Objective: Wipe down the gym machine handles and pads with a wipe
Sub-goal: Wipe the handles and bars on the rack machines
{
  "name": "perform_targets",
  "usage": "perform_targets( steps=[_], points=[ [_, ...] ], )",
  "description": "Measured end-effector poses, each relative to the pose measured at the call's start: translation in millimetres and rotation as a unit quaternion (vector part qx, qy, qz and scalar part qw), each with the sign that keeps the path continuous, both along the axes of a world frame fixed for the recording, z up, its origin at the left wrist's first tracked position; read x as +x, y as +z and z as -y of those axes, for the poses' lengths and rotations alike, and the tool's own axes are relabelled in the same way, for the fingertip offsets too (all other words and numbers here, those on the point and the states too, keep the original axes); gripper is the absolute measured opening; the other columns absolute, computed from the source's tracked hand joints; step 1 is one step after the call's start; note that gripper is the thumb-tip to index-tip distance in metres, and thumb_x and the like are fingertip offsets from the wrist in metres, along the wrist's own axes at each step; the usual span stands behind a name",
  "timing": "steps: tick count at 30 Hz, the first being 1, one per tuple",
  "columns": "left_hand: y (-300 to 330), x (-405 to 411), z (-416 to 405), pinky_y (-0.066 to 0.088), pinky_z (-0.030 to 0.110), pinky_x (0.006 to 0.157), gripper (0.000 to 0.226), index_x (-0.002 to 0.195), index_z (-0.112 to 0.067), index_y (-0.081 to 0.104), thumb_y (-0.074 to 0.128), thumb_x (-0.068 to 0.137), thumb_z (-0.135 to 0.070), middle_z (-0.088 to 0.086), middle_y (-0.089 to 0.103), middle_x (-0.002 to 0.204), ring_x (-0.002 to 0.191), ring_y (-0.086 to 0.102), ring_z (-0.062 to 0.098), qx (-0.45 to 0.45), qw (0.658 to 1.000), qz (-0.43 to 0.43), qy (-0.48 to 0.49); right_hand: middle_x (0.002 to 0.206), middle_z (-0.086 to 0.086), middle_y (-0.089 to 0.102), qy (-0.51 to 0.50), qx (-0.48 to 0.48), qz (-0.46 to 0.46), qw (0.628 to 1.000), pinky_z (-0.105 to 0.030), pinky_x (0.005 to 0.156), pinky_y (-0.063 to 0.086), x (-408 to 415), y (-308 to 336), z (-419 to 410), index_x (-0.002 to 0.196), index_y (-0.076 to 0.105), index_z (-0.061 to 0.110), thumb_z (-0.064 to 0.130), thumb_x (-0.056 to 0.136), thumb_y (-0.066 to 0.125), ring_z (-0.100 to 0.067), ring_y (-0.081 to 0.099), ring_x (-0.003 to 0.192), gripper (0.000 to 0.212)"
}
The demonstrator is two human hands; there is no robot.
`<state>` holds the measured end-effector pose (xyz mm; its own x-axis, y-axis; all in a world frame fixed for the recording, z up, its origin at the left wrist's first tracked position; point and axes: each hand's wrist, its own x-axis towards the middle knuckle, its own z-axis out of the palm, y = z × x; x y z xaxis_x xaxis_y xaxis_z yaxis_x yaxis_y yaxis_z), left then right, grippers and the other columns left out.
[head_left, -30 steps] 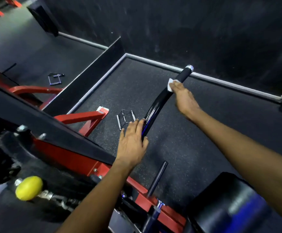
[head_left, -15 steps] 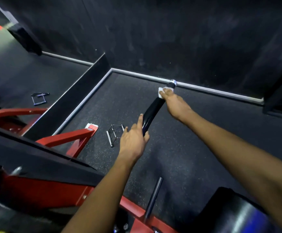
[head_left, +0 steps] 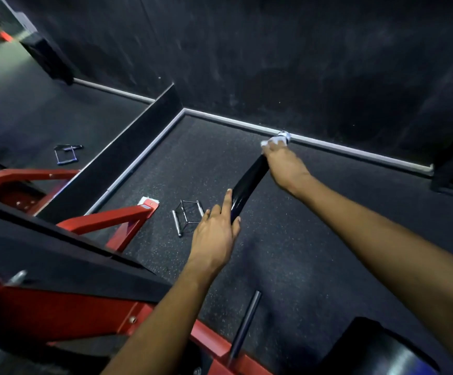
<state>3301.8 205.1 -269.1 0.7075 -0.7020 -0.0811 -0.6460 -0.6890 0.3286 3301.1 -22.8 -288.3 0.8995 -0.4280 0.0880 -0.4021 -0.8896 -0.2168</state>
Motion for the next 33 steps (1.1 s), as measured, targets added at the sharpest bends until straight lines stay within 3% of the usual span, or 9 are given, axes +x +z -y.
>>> perform_targets(
  steps=[3,8,12,15,18,21,24,31,33],
  points=[
    [1.4,-0.6,0.0,0.042,0.041,0.093,0.063,0.155,-0.021,0.006,0.037,0.103,-0.034,0.014,0.051,0.129,0.119,0.051,0.030,-0.001,1.000,0.003,-0.001,0.124,-0.014,0.050,0.114,-0.075,0.039,0.990,-0.042,0.097,0.042,0.3,-6.4,10.1,0.119,0.053,0.004,-0.004,0.088,0.045,-0.032,0.044,0.122,0.033],
    [4.6,-5.4,-0.1,0.043,0.040,0.090,0.062,0.155,-0.021,0.005,0.037,0.103,-0.034,0.013,0.052,0.126,0.116,0.051,0.028,-0.007,1.000,0.000,-0.003,0.126,-0.017,0.042,-0.062,0.078,0.067,0.993,-0.037,0.095,0.040,5.7,1.7,35.0,0.113,0.049,0.004,0.000,0.092,0.038,-0.032,0.045,0.116,0.024],
    [4.6,-5.5,-0.5,0.042,0.038,0.089,0.062,0.155,-0.021,0.006,0.037,0.103,-0.033,0.013,0.052,0.126,0.115,0.052,0.028,-0.005,1.000,0.004,-0.002,0.113,-0.016,0.054,-0.264,0.278,0.150,0.911,-0.031,0.079,0.035,6.8,10.6,-13.4,0.119,0.047,0.009,0.007,0.097,0.026,-0.031,0.053,0.107,0.030],
    [5.6,-3.2,-1.5,0.042,0.038,0.088,0.062,0.155,-0.022,0.005,0.037,0.103,-0.034,0.013,0.051,0.125,0.114,0.052,0.029,-0.008,1.000,0.006,0.007,0.081,-0.003,0.052,-0.221,0.269,0.131,0.928,-0.029,0.060,0.037,-16.7,19.5,-58.7,0.102,0.050,0.010,-0.002,0.088,0.033,-0.022,0.050,0.073,0.025],
    [7.8,-4.6,-1.3,0.042,0.038,0.089,0.062,0.155,-0.022,0.004,0.037,0.103,-0.034,0.013,0.051,0.125,0.114,0.051,0.029,-0.004,1.000,0.013,0.009,0.083,-0.009,0.051,-0.244,0.268,0.172,0.916,-0.030,0.062,0.036,-19.1,26.5,-64.7,0.089,0.046,0.012,-0.003,0.085,0.035,-0.026,0.050,0.074,0.020],
    [9.9,-8.3,-1.0,0.041,0.038,0.090,0.062,0.155,-0.023,0.003,0.035,0.104,-0.034,0.013,0.050,0.125,0.115,0.051,0.029,0.000,1.000,0.017,0.008,0.094,-0.014,0.054,-0.400,0.452,0.243,0.759,-0.033,0.066,0.046,11.9,22.0,-16.6,0.085,0.056,0.013,0.011,0.095,0.045,-0.025,0.057,0.082,0.015],
    [10.5,-9.0,-1.7,0.043,0.038,0.090,0.062,0.155,-0.022,0.003,0.036,0.103,-0.034,0.013,0.051,0.124,0.113,0.052,0.028,-0.008,1.000,0.010,0.006,0.071,-0.006,0.052,-0.402,0.620,0.366,0.566,-0.021,0.039,0.033,23.4,5.3,31.9,0.067,0.050,0.012,0.009,0.093,0.054,-0.011,0.046,0.046,0.026],
    [9.5,-4.0,-3.0,0.043,0.039,0.090,0.062,0.155,-0.022,0.004,0.036,0.103,-0.034,0.014,0.051,0.124,0.114,0.052,0.029,-0.018,1.000,0.014,0.010,0.055,-0.005,0.052,-0.288,0.755,0.197,0.554,-0.026,0.045,0.053,-8.2,1.3,16.0,0.066,0.047,0.004,-0.015,0.089,0.023,-0.016,0.058,0.037,0.038],
    [7.4,-4.6,-3.2,0.043,0.039,0.089,0.062,0.155,-0.022,0.005,0.036,0.103,-0.034,0.014,0.051,0.123,0.113,0.052,0.029,-0.020,1.000,0.011,0.010,0.049,-0.004,0.048,-0.297,0.764,0.221,0.529,-0.022,0.037,0.047,-6.4,9.8,23.4,0.066,0.043,0.006,-0.016,0.089,0.018,-0.015,0.051,0.031,0.040]
  ],
)
